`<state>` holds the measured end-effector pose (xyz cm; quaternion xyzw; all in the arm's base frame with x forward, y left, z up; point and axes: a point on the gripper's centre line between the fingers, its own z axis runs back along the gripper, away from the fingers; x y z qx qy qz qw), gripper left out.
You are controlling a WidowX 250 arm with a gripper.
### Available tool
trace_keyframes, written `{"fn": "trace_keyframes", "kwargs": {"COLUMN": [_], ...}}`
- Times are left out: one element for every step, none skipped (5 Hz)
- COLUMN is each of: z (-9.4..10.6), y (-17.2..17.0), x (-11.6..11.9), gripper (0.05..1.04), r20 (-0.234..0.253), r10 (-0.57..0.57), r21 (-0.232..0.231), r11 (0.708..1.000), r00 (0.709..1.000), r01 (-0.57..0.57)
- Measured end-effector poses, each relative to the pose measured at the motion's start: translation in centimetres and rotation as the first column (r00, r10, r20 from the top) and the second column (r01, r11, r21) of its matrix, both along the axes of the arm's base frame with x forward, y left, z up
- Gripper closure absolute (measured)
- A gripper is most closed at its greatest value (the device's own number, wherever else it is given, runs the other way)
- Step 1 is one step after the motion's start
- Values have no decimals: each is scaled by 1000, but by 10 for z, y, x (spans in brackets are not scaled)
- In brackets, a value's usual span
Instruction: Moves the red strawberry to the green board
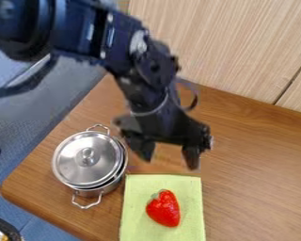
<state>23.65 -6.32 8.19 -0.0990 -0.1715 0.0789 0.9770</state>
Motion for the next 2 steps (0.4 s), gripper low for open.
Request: {"fn": "trace_keyframes", "kwargs": {"z": [19,18], "y": [6,6], "x": [21,21], "gripper": [83,83], "r20": [57,56], "r10": [60,53], "r21": [-21,-17], "r11": [998,998], "r00": [997,997], "r01": [-59,-52]}}
